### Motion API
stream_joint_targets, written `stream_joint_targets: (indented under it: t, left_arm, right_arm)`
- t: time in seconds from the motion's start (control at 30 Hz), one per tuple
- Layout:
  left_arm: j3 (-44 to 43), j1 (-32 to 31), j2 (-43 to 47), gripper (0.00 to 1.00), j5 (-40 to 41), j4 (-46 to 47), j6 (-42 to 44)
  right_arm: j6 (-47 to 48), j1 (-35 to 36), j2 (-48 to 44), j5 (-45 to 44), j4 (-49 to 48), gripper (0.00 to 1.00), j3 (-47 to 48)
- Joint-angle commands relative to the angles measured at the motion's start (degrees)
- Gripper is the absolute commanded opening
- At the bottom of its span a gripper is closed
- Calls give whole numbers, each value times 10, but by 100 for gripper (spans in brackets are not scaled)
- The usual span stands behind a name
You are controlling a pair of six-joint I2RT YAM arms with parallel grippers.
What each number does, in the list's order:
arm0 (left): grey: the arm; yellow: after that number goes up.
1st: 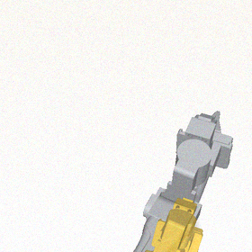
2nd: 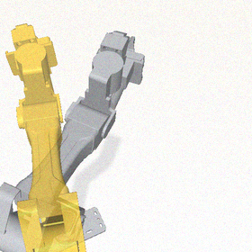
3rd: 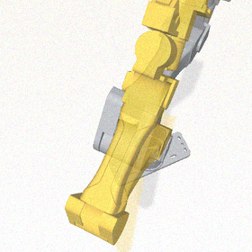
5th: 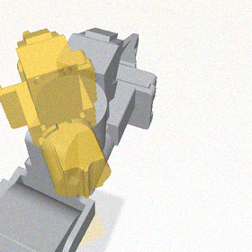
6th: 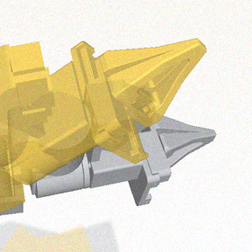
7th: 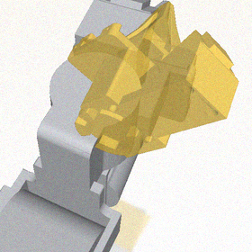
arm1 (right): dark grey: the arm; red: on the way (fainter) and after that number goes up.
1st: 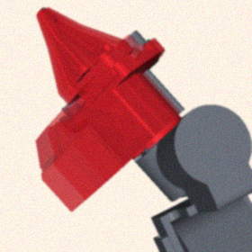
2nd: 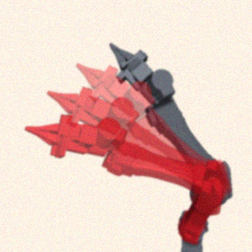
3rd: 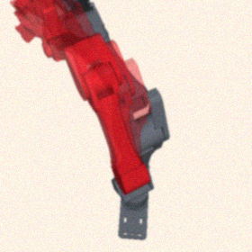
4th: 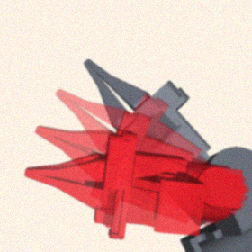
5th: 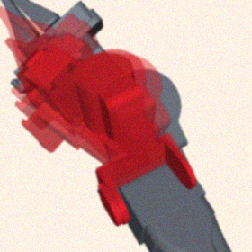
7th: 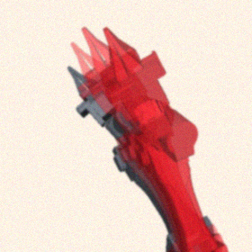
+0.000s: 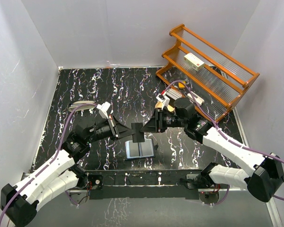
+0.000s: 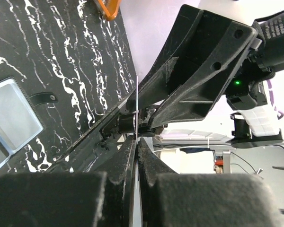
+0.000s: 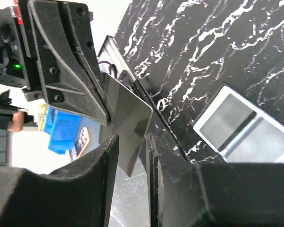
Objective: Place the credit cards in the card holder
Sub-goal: Pick up the credit card from the storage box.
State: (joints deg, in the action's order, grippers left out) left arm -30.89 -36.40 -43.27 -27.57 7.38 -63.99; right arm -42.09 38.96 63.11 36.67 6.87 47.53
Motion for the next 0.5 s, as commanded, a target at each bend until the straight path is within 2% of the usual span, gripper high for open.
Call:
stream_joint_targets:
  t: [0.0,0.2,0.47]
  left_arm:
    - [1,0,7,0,15,-49,29]
    - [-13,0,-22,0,57,-145,90]
    - [8,0,-103,0,53,-114,95]
  right_arm:
    - [17,5,-11,-80,41,33,6]
    - [38,5,16,-220,168,45,3]
    - [65,6,82,-258,202,54,-2]
